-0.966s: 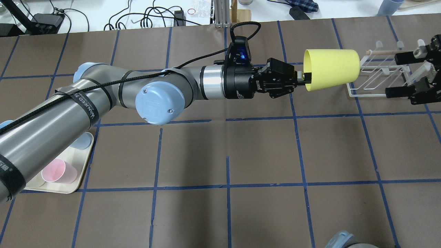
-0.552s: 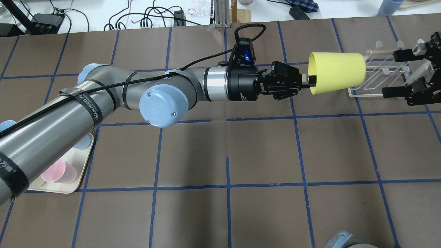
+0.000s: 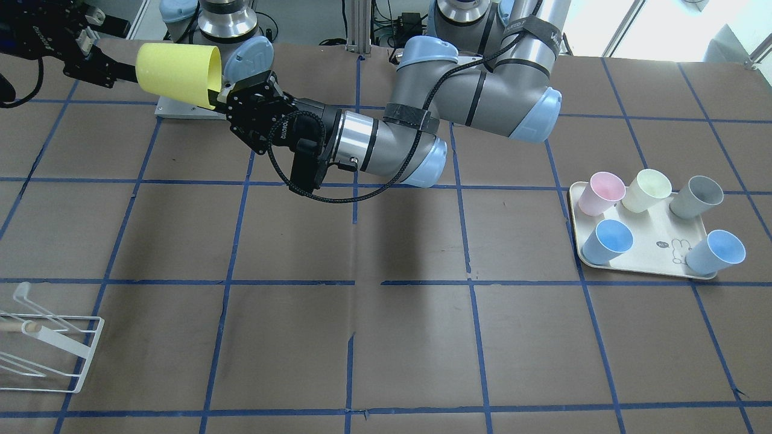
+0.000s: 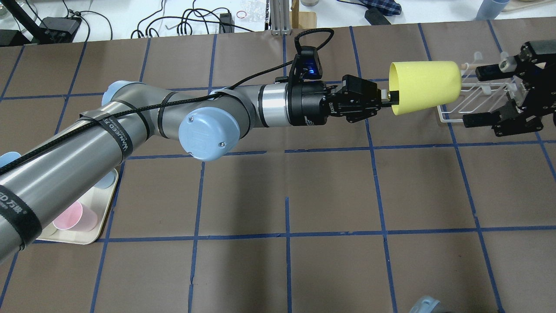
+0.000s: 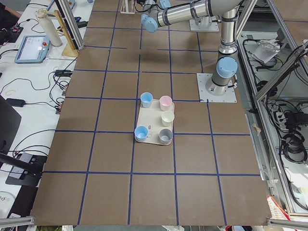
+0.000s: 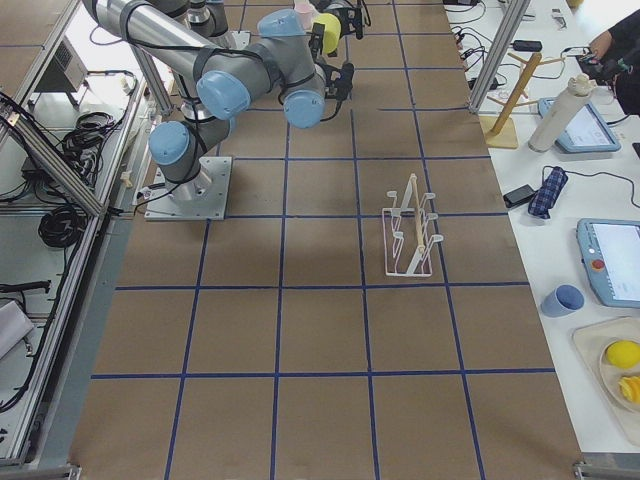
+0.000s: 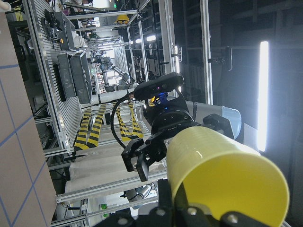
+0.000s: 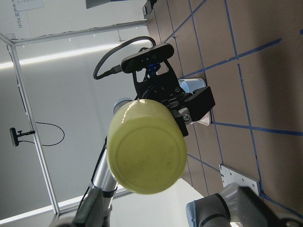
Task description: Transfer IKEA cup to right arm and place on rack
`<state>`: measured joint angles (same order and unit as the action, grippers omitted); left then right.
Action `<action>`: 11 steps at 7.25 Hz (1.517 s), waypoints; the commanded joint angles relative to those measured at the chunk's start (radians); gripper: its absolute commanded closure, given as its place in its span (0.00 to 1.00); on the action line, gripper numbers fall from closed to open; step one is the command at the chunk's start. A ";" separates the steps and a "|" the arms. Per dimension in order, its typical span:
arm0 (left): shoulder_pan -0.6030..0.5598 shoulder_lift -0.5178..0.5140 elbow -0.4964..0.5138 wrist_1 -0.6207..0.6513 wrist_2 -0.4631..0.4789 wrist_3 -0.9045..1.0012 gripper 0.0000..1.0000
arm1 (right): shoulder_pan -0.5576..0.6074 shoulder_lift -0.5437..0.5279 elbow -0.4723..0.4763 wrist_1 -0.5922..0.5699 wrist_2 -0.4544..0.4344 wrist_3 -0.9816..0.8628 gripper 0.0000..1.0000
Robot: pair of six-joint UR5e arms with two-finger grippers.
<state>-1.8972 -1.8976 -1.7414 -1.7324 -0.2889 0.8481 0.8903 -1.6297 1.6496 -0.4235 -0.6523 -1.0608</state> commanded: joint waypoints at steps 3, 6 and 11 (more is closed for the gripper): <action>-0.002 -0.009 0.000 0.008 -0.003 0.006 1.00 | 0.067 0.014 -0.001 -0.017 0.075 0.001 0.00; -0.003 -0.014 0.003 0.008 -0.003 0.006 1.00 | 0.067 0.024 -0.002 -0.043 0.083 0.013 0.00; -0.003 -0.015 0.014 0.008 -0.004 0.006 1.00 | 0.067 0.025 -0.001 -0.040 0.105 0.013 0.22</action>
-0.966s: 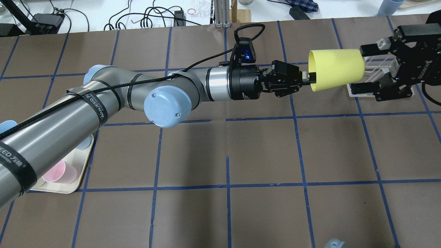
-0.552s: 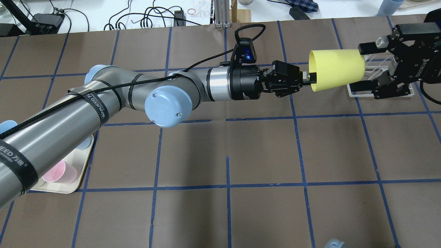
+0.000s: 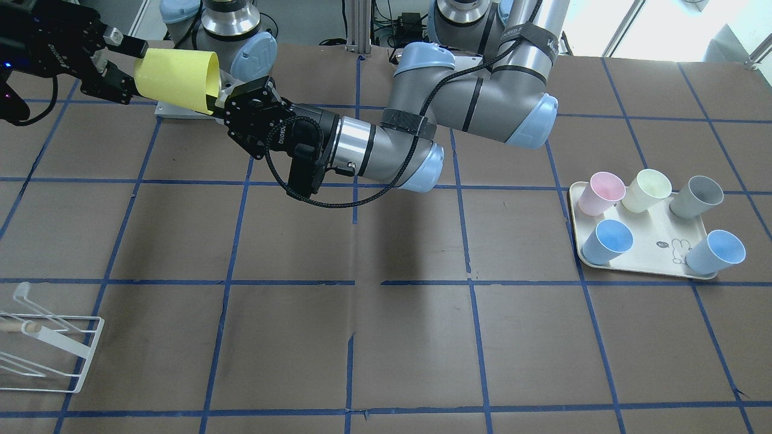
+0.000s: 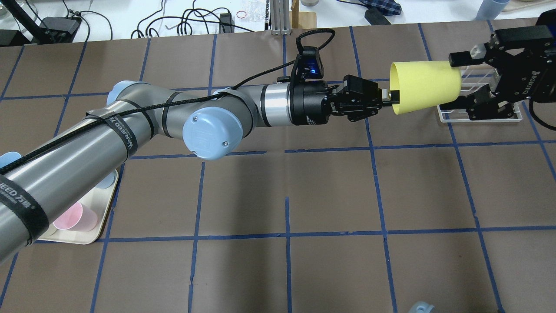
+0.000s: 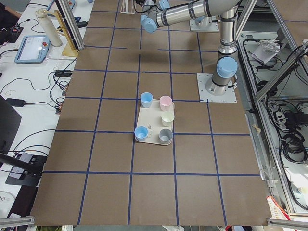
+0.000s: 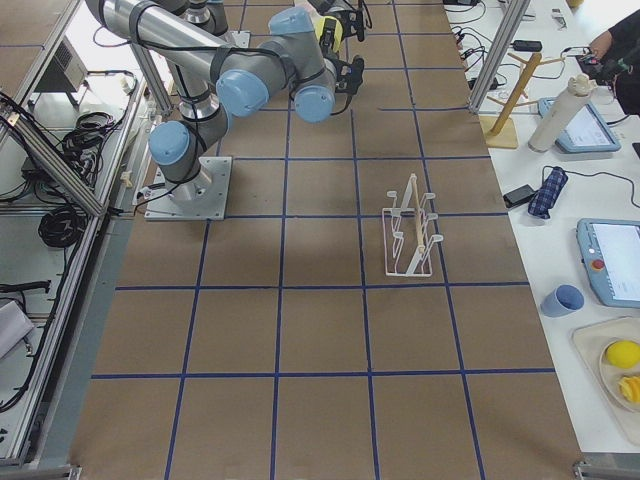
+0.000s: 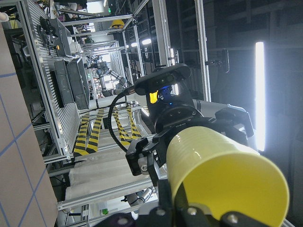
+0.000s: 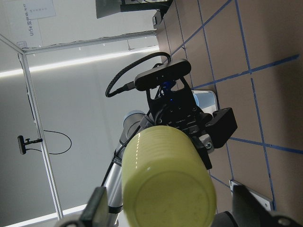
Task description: Transfer IKEA cup to right arm and place on rack
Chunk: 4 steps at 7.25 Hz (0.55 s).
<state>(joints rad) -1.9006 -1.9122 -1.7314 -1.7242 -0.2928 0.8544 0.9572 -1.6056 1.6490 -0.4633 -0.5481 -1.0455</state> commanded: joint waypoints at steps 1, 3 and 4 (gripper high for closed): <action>0.000 0.001 0.004 0.000 0.000 0.000 1.00 | 0.000 0.001 0.000 -0.002 0.000 -0.001 0.31; 0.000 0.001 0.004 0.006 0.000 0.000 1.00 | 0.000 0.001 0.000 -0.002 0.000 -0.001 0.46; 0.000 -0.001 0.004 0.006 0.000 0.000 1.00 | 0.000 0.001 -0.001 0.000 0.002 -0.001 0.51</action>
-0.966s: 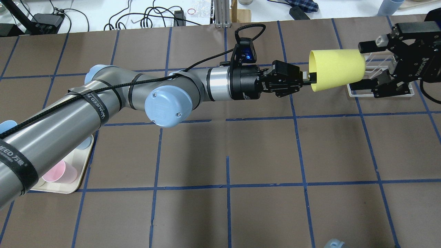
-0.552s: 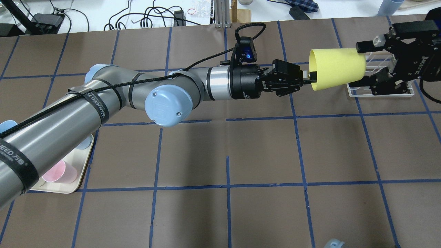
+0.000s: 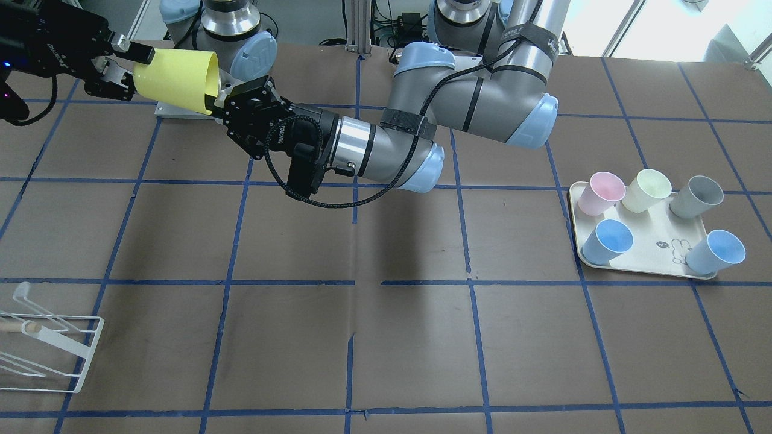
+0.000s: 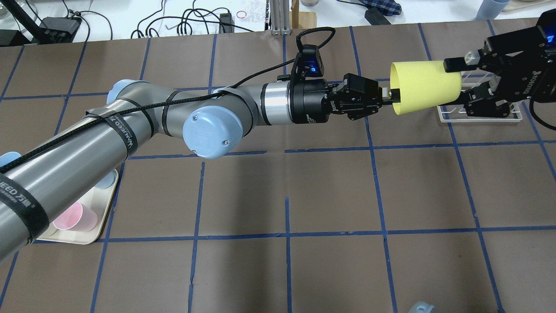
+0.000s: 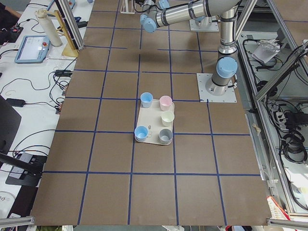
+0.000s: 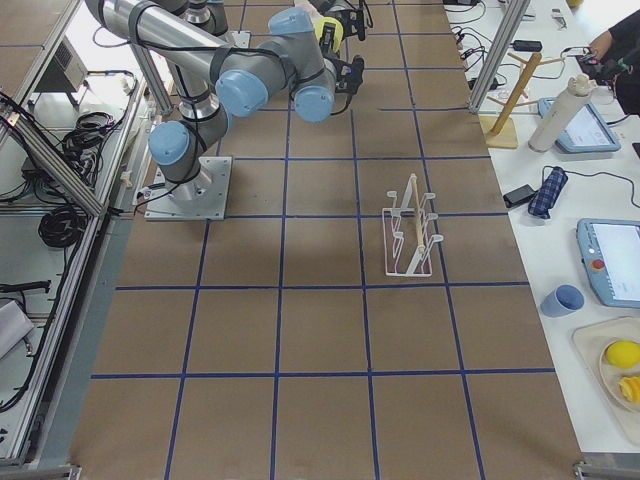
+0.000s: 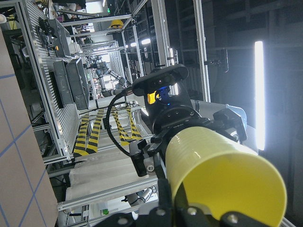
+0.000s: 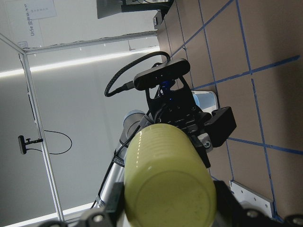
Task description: Transfer IKEA cup to right arm and place on rack
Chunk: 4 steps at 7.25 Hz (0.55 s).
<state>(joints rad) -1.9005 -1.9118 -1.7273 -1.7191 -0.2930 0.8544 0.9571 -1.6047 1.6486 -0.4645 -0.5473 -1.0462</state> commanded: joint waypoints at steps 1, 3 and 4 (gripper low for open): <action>0.000 -0.001 -0.001 0.003 0.000 0.000 1.00 | 0.000 0.000 -0.001 0.001 0.001 0.000 0.51; 0.000 0.000 0.000 0.001 0.002 -0.001 0.45 | 0.000 0.000 -0.003 0.000 0.001 0.000 0.51; 0.000 0.000 0.000 0.001 0.000 -0.001 0.41 | 0.000 0.000 -0.004 0.000 0.001 0.002 0.51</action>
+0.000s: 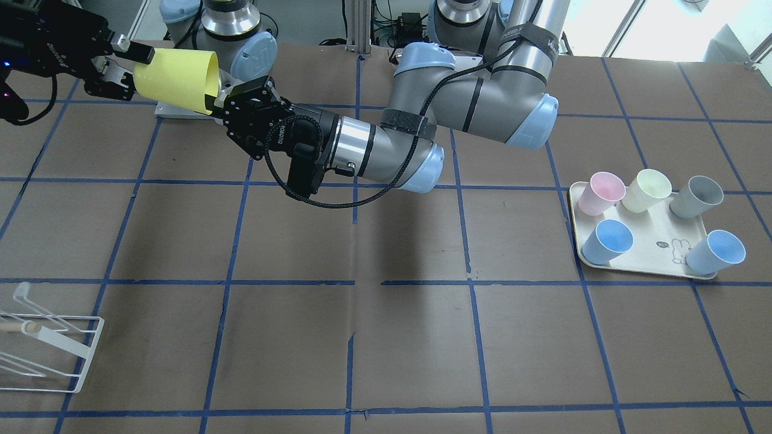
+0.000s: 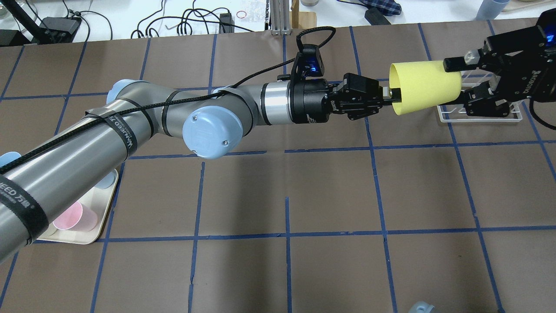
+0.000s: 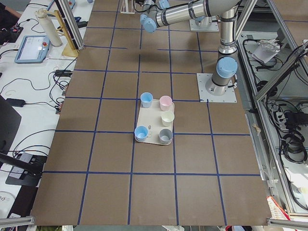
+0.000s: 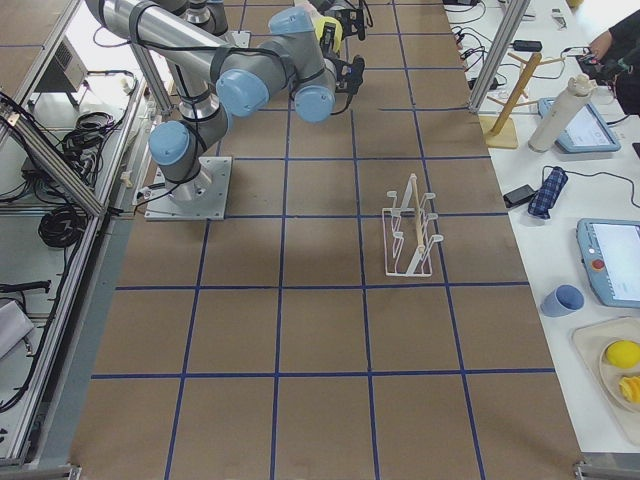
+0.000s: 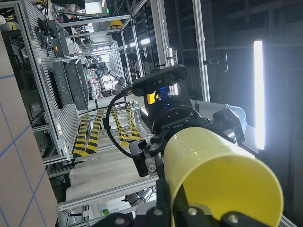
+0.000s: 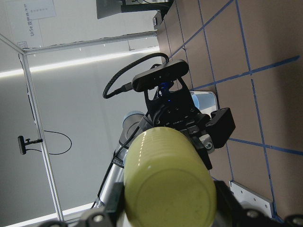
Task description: Transfer IKEA cup to right arm and place on rack
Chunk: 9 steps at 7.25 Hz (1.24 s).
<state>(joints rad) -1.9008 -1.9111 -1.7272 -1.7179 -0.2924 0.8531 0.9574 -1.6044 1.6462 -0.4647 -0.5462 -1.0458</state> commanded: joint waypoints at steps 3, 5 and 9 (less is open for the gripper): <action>0.009 0.020 -0.003 -0.002 0.010 -0.008 0.34 | 0.000 0.000 -0.014 -0.008 0.002 0.021 0.51; 0.075 0.041 -0.017 -0.008 0.022 -0.052 0.18 | 0.000 0.000 -0.025 -0.102 0.008 0.114 0.51; 0.289 0.069 -0.023 -0.006 0.426 -0.202 0.08 | 0.000 -0.006 -0.022 -0.332 -0.050 0.277 0.52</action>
<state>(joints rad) -1.6955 -1.8529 -1.7476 -1.7250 -0.0348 0.6955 0.9562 -1.6104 1.6232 -0.7293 -0.5591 -0.7843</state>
